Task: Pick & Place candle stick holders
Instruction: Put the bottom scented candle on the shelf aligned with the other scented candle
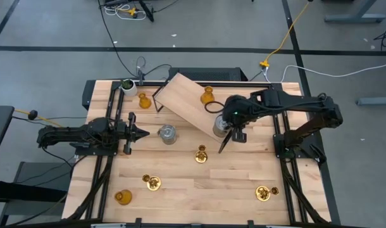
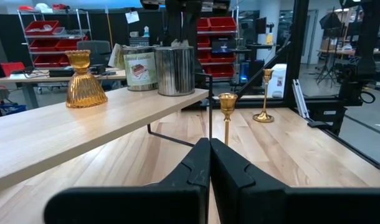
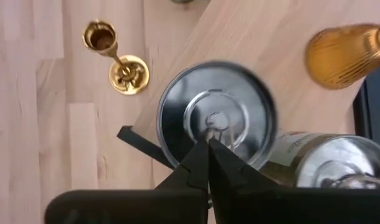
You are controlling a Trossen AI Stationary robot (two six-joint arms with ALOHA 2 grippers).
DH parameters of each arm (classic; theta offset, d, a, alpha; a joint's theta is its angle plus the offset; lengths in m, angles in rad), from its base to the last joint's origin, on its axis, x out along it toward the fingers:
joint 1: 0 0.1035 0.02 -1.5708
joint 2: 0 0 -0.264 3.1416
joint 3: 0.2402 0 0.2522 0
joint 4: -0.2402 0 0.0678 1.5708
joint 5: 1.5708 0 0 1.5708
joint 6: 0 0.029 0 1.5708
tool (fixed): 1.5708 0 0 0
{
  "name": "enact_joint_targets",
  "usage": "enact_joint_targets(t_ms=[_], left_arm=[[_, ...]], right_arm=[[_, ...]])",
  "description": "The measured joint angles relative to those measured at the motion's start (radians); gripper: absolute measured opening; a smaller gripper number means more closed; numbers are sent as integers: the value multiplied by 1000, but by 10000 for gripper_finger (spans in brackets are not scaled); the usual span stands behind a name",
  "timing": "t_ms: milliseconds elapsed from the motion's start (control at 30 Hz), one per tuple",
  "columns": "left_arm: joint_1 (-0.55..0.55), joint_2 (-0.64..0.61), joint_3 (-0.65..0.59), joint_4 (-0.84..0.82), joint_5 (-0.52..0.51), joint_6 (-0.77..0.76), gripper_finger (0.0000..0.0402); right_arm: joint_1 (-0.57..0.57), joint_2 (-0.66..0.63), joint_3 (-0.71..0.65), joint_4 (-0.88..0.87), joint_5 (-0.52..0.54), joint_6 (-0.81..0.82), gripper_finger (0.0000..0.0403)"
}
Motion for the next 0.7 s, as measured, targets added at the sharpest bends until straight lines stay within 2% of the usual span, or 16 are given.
enact_joint_targets(t_ms=[333,700], left_arm=[[0,0,0,0,0,0,12],[0,0,0,0,0,0,12]], right_arm=[[-14,-70,0,13,73,7,4],[-69,-94,1,13,76,7,4]])
